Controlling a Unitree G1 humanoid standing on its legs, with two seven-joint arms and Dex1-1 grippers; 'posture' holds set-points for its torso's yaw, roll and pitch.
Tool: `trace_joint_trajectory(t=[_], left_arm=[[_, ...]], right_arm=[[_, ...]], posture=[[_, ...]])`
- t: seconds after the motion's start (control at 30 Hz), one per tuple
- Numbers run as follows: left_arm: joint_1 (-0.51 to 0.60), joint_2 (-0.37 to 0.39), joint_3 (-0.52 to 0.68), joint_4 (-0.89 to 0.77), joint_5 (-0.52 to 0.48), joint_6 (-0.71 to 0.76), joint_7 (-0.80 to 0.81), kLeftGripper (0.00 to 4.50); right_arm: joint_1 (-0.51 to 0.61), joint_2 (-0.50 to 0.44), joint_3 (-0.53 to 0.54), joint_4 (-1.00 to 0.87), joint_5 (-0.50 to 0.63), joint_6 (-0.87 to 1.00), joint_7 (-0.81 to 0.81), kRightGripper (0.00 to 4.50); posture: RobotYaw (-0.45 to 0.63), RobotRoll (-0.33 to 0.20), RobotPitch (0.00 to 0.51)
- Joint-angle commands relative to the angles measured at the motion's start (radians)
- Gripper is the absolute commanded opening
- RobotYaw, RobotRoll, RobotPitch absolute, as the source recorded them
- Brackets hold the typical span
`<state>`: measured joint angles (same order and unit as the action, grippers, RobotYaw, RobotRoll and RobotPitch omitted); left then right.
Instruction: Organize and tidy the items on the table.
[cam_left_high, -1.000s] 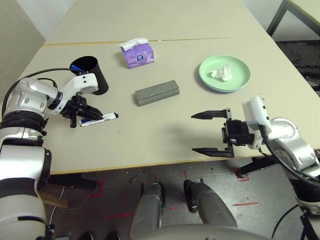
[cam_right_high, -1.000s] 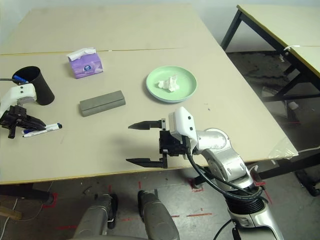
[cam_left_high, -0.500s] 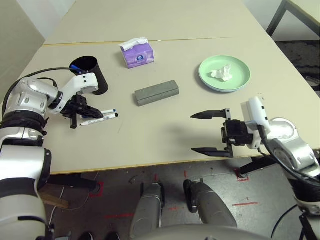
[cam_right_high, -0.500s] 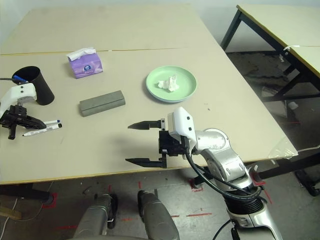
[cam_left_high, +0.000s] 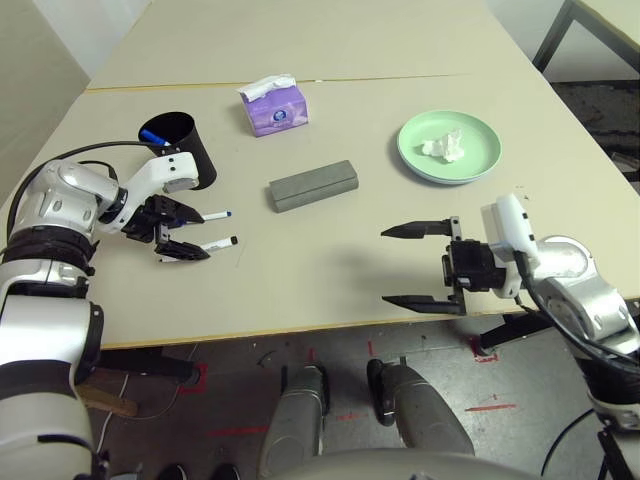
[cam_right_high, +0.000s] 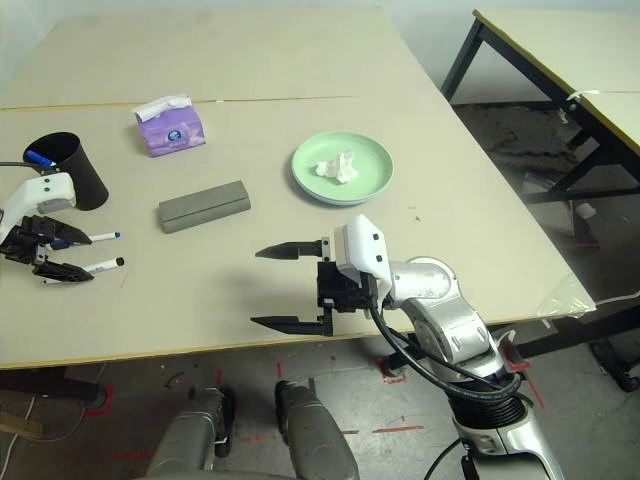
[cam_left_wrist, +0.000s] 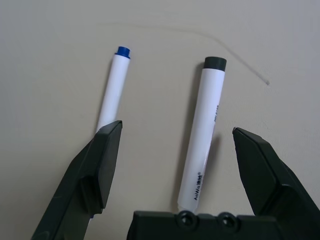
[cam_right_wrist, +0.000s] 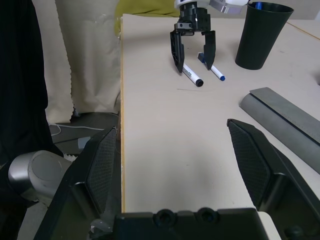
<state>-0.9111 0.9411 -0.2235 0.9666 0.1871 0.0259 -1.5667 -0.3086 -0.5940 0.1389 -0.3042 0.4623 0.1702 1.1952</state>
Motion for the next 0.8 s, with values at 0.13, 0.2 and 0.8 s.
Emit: trace_joint_trajectory(t=[0.13, 0.2, 0.8], left_arm=[[0.067, 0.002, 0.000, -0.062, -0.013, 0.008, -0.010, 4.49], [0.108, 0.002, 0.002, -0.117, -0.025, 0.028, -0.031, 4.49], [0.165, 0.015, -0.001, -0.178, -0.023, -0.010, -0.005, 1.15]], right_arm=[[0.000, 0.002, 0.007, -0.008, -0.003, -0.006, -0.007, 4.50], [-0.001, 0.002, 0.008, -0.010, -0.003, -0.006, -0.009, 4.50], [0.002, 0.001, 0.010, -0.013, 0.000, -0.004, -0.012, 4.50]], posture=[[-0.17, 0.000, 0.184], [-0.17, 0.000, 0.184], [-0.17, 0.000, 0.182]])
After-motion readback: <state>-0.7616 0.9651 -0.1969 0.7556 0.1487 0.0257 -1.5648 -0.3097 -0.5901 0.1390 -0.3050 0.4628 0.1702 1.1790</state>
